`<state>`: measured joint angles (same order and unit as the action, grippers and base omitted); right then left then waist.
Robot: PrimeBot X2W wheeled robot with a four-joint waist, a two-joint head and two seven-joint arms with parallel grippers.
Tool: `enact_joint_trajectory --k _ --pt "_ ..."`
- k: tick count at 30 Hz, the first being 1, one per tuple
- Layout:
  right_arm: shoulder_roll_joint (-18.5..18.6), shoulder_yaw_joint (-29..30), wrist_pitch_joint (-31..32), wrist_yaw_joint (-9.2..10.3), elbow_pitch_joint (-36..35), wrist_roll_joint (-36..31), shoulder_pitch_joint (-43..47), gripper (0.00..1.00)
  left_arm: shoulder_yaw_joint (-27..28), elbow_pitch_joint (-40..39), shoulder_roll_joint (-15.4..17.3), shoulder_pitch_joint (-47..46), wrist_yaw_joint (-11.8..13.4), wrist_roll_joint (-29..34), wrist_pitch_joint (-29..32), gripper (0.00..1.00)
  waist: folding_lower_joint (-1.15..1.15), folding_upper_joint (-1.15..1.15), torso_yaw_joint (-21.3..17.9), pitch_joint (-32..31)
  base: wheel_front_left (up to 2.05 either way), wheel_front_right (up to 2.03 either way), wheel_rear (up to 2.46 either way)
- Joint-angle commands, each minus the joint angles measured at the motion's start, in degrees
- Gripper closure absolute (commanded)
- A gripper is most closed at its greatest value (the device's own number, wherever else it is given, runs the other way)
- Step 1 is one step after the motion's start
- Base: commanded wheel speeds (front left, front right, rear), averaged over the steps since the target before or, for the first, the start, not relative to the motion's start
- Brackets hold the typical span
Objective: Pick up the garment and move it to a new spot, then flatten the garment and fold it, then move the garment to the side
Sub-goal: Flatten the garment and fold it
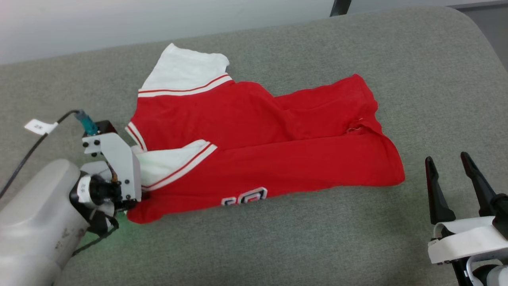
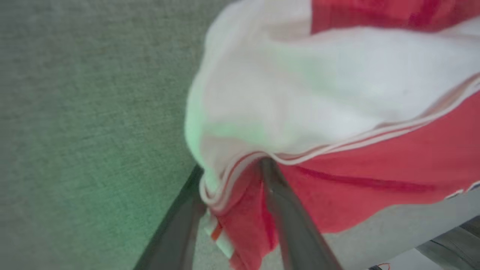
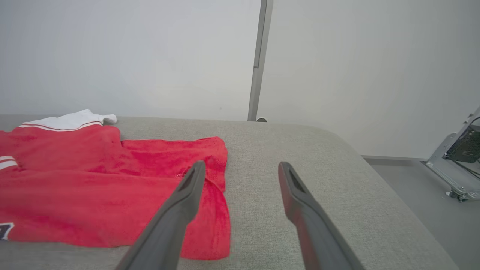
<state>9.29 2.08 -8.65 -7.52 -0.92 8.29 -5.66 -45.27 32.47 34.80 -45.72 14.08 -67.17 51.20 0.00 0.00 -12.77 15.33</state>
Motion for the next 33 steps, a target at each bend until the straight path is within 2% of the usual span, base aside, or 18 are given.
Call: enact_joint_trajectory --k 1,5,8,12,17,20,22,26,32,33 --pt "0.5 -0.3 0.7 0.07 -0.1 0.7 -0.8 0.0 -2.3 2.1 -3.1 3.2 -0.2 0.1 -0.2 1.0 0.0 0.0 0.4 0.1 0.0 0.0 0.0" --pt "1.6 -1.5 3.8 0.07 -0.5 2.2 -1.6 0.0 -3.0 3.4 -3.8 1.7 -1.4 1.1 -0.1 1.0 0.0 0.0 1.1 0.4 0.0 0.0 0.0" --pt "3.1 -3.2 10.0 0.07 0.0 4.3 -3.5 0.0 -2.8 4.4 -4.6 0.4 -2.6 1.1 -1.2 1.0 0.0 0.0 1.6 0.7 0.0 0.0 0.0" --pt "6.8 -6.5 23.9 0.07 1.4 7.9 -8.2 0.0 -3.1 5.8 -5.8 -0.8 -3.8 1.6 -2.0 1.0 0.0 0.0 2.2 1.2 0.0 0.0 0.0" --pt "11.1 -10.5 45.0 0.07 5.2 13.2 -15.7 0.0 -3.7 6.9 -7.7 -2.5 -5.1 2.1 -2.4 1.0 0.0 0.0 3.7 2.0 0.0 0.0 0.0" --pt "12.8 -12.4 56.2 0.07 8.0 15.9 -20.0 0.0 -4.0 7.6 -9.2 -3.6 -5.8 2.4 -2.7 1.0 0.0 0.0 4.8 2.6 0.0 0.0 0.0" --pt "13.2 -13.4 61.3 0.06 9.7 17.8 -23.0 0.0 -4.2 8.1 -10.1 -4.5 -6.3 2.5 -2.9 1.0 0.0 0.0 5.5 3.2 0.0 0.0 0.0" --pt "11.8 -13.4 66.5 0.06 15.0 19.5 -28.1 0.0 -4.1 9.1 -11.9 -6.2 -7.1 2.6 -3.3 1.0 0.0 0.0 6.8 4.5 0.0 0.0 0.0" --pt "9.0 -13.1 68.4 0.06 23.3 19.9 -32.3 0.0 -3.8 10.9 -14.0 -7.4 -8.0 2.1 -4.3 1.0 0.0 0.0 8.1 5.9 0.0 0.0 0.0" --pt "8.6 -13.3 68.3 0.06 24.7 20.0 -32.6 0.61 -3.8 11.3 -14.3 -7.6 -8.2 2.0 -4.4 1.0 0.0 0.0 8.4 6.0 0.0 0.0 0.0"
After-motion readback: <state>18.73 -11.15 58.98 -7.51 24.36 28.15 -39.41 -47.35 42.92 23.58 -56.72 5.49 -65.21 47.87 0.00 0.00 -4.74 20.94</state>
